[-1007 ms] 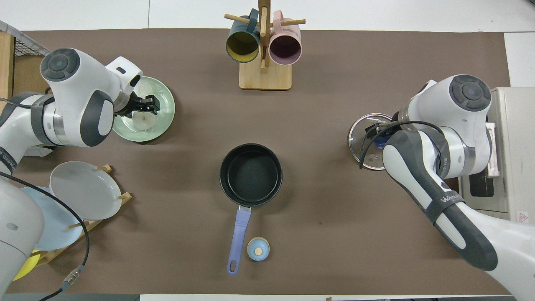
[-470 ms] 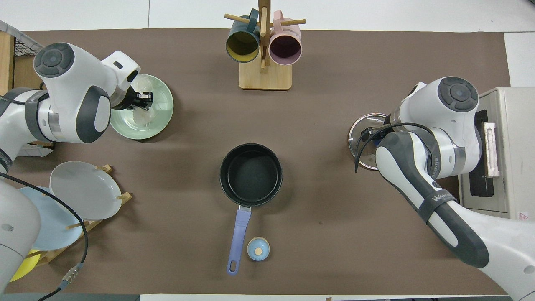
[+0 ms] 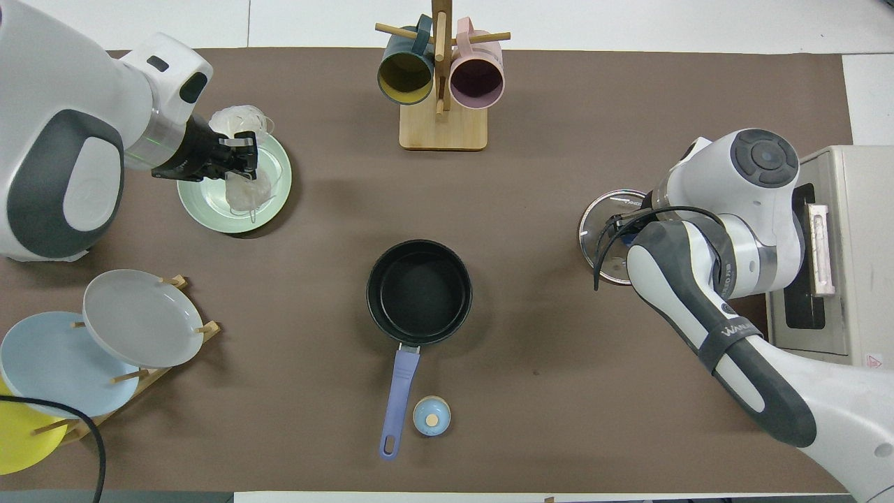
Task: Transfer vermicelli from plate to pot
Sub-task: 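Carry the white vermicelli over the black pot with the left gripper, then release the vermicelli into the pot while the right gripper lifts the lid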
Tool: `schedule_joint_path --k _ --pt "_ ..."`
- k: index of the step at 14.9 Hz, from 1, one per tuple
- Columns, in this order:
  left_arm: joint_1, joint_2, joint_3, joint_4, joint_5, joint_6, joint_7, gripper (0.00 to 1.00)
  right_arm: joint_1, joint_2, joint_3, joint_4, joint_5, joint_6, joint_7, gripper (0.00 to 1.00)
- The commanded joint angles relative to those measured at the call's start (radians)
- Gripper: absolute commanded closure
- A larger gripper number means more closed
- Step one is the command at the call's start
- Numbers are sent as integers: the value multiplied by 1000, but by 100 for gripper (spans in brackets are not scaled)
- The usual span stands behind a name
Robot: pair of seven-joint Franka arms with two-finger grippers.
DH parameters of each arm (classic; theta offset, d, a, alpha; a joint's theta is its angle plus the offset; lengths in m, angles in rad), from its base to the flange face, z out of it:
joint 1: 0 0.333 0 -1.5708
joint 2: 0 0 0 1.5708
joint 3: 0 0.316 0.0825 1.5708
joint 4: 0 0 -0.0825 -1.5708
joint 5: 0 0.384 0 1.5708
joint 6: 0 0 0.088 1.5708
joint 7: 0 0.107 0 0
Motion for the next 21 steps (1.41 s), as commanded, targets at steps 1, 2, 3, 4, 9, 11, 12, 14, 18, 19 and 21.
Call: schedule_joint_path --k 1,2,3,4,9,11,12,14,18,19,21 --pt "-111 -81 9 -39 -54 -70 -124 100 -5 0 6 -17 1 30 -34 63" --pt "-166 -102 9 -83 -63 -53 -176 100 -1 0 6 -10 1 17 -31 66" --pt "-215 -139 9 -157 -66 -9 -218 100 7 -3 7 3 0 5 -31 70" --pt "-244 -165 7 -232 -74 40 -229 100 7 -3 7 24 0 -27 -31 74" --pt "-375 -136 9 -427 -92 269 -312 100 7 -9 15 124 0 -171 -31 87" --pt "-393 -109 9 -433 -92 295 -327 100 7 -26 15 144 0 -214 -31 90" --pt "-395 -98 9 -440 -92 310 -329 100 7 -31 15 165 0 -248 -32 93" --pt "-400 -98 9 -460 -94 336 -330 100 8 -40 32 222 1 -330 -29 100" --pt "-401 -46 9 -472 -92 413 -341 100 21 -69 36 283 3 -435 -23 100" --pt "-406 -33 9 -472 -92 433 -344 100 21 -71 40 303 5 -464 -23 100" --pt "-407 -11 10 -473 -92 462 -344 100 21 -86 43 339 8 -528 -23 100"
